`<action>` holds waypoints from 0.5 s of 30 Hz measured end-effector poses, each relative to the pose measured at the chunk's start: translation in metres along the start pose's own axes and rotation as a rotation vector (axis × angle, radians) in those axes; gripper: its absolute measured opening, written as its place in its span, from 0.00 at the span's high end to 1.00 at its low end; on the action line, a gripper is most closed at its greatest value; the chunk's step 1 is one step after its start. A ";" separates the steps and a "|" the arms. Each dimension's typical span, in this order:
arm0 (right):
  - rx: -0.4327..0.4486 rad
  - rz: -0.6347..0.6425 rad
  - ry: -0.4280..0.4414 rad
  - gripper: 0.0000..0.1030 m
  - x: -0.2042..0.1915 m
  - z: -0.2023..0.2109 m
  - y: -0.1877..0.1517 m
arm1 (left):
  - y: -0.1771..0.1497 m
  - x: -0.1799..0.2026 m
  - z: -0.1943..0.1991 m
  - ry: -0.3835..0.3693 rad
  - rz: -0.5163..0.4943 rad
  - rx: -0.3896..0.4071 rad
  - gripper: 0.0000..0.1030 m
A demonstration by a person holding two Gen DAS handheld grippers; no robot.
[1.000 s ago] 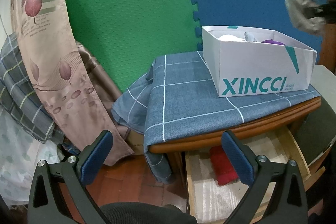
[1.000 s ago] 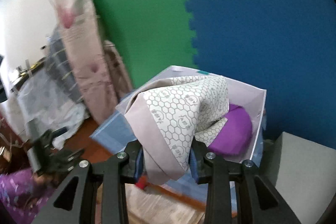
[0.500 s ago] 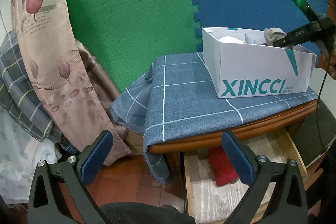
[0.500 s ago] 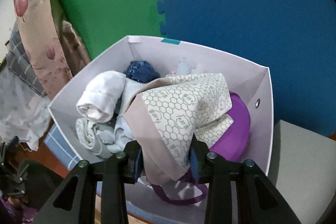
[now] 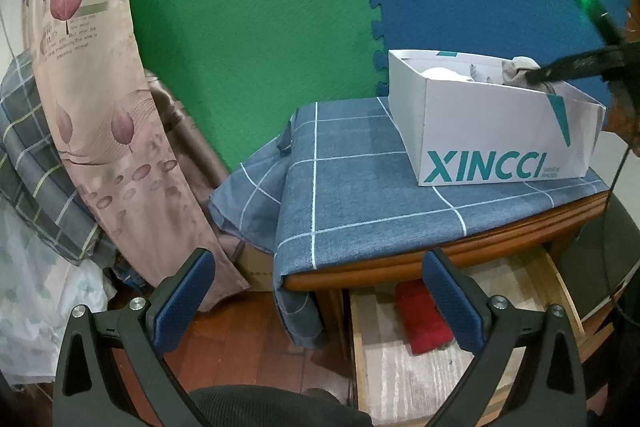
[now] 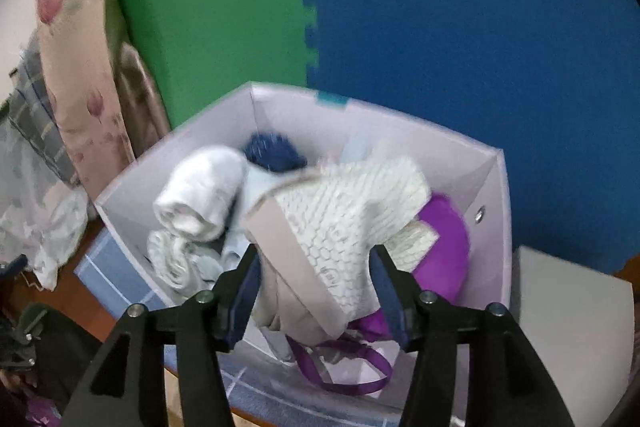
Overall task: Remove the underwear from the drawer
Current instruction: 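Withdraw the open right gripper from the shoebox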
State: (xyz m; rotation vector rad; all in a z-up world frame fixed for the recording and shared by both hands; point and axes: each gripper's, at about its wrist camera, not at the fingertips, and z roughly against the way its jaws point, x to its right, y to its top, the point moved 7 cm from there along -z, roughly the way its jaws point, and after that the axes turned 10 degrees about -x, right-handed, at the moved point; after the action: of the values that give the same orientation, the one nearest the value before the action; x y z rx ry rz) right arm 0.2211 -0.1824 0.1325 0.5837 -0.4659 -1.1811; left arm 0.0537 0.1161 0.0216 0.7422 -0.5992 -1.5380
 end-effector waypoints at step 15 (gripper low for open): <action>0.183 -0.094 0.073 0.40 0.027 0.097 -0.178 | -0.007 0.025 0.000 0.026 -0.123 -0.006 0.00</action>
State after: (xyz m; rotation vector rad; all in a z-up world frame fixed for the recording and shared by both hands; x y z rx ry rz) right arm 0.0420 -0.2725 0.0927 0.8112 -0.4921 -1.2098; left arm 0.0485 0.0919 0.0135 0.8051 -0.5377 -1.6400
